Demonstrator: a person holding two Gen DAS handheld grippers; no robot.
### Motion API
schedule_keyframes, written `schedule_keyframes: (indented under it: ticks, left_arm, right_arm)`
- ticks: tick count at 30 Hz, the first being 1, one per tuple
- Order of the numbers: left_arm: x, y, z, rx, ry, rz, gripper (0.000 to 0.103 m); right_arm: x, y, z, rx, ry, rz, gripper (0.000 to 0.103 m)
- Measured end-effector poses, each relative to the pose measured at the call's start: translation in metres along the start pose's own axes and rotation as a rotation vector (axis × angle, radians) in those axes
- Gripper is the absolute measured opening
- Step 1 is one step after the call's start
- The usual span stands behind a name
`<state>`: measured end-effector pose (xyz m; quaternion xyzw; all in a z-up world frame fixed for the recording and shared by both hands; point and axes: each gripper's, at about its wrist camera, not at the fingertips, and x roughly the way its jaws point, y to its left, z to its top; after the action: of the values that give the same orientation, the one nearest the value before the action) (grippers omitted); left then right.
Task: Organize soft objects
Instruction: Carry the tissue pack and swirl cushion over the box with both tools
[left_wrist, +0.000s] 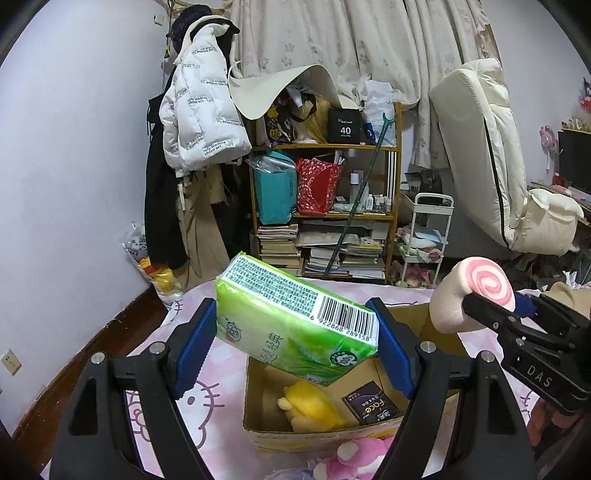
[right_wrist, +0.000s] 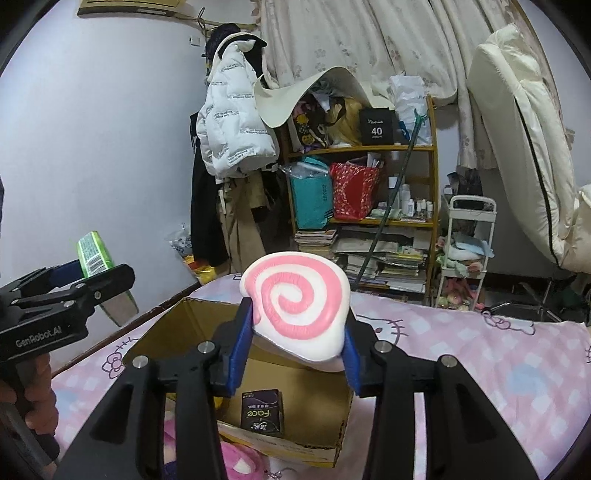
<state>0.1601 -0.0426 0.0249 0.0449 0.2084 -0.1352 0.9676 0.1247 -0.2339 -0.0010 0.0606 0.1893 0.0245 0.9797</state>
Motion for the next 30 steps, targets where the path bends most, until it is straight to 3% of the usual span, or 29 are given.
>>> schedule_keyframes:
  ticks: [4, 19, 30]
  left_arm:
    - [0.012, -0.001, -0.006, -0.003, 0.027, -0.002, 0.079]
    - [0.048, -0.009, -0.039, -0.005, 0.184, -0.045, 0.08]
    - [0.059, -0.009, -0.046, 0.003, 0.25, -0.033, 0.081]
  right_arm:
    - [0.009, -0.008, -0.01, 0.059, 0.038, 0.027, 0.046]
    - [0.024, 0.005, -0.029, -0.019, 0.117, 0.0, 0.054]
    - [0.025, 0.005, -0.035, -0.016, 0.169, -0.01, 0.058]
